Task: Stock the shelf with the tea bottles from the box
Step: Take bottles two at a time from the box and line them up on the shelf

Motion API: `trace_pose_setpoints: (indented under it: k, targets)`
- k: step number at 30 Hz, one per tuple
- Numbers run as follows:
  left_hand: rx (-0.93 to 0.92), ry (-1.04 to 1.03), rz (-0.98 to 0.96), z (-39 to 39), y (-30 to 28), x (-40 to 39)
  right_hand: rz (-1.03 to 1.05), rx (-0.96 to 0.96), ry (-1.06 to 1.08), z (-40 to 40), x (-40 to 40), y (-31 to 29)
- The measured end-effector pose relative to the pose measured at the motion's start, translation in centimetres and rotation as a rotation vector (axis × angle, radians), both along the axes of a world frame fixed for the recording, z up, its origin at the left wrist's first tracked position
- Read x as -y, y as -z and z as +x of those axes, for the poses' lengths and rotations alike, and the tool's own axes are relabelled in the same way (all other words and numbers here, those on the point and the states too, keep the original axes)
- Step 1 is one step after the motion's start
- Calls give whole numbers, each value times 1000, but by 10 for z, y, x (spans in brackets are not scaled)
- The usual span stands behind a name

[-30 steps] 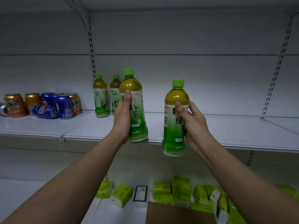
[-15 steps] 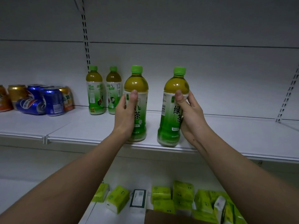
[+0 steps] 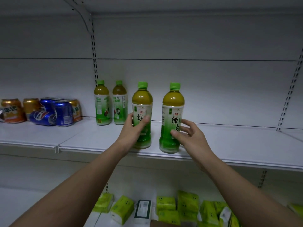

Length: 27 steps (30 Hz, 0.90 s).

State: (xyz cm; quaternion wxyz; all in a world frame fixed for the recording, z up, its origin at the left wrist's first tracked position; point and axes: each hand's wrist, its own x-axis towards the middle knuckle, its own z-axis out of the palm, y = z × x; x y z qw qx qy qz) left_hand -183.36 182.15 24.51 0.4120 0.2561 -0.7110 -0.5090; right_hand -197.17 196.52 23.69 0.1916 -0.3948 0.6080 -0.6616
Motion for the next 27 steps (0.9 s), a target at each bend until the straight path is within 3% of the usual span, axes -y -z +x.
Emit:
trace_pose_setpoints:
  k: [7, 18, 27]
  targets:
    - [238, -189, -185, 8, 12, 4, 139, -174, 31, 9, -5, 1]
    - [162, -250, -205, -7, 15, 34, 170, -292, 113, 3, 43, 0]
    - [229, -393, -242, -29, 17, 101, 248, -418, 143, -13, 129, 1]
